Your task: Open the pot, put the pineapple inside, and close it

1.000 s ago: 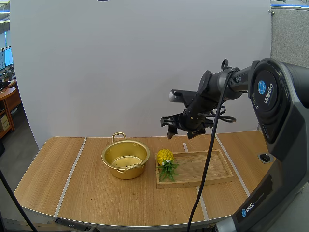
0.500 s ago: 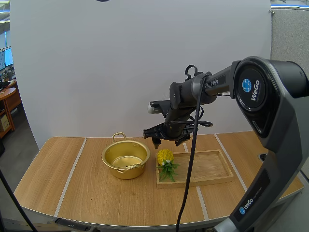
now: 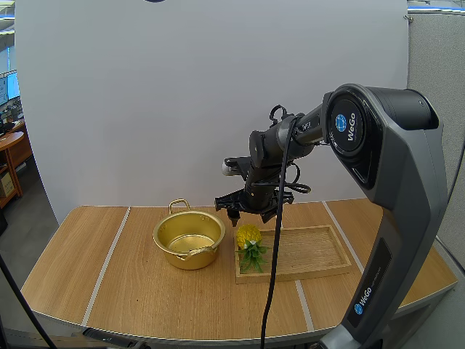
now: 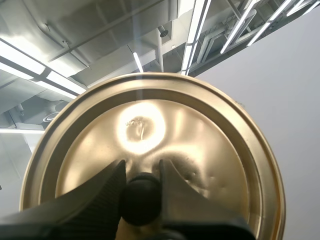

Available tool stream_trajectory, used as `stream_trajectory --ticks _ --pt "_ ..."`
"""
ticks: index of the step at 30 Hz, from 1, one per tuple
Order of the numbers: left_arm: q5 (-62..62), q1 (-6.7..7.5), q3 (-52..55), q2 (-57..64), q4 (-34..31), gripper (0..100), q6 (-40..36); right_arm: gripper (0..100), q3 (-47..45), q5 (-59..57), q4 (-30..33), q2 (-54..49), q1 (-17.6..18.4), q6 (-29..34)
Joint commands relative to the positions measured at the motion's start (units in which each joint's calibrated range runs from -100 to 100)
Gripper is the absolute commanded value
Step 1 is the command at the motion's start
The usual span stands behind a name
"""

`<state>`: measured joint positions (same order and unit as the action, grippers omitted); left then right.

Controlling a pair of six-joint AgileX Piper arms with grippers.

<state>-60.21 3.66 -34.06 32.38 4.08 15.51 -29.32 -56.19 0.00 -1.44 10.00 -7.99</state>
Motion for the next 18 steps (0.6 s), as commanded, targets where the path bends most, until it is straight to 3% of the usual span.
stream_trajectory --ticks 1,18 --pt "1.89 0.10 -0.40 0.21 -0.11 0 -0.45 100 0.64 -0.51 0.35 -0.15 0.16 0.25" --pt "1.89 0.10 -0.40 0.21 -0.11 0 -0.45 100 0.64 0.42 0.35 6.53 0.16 0.25"
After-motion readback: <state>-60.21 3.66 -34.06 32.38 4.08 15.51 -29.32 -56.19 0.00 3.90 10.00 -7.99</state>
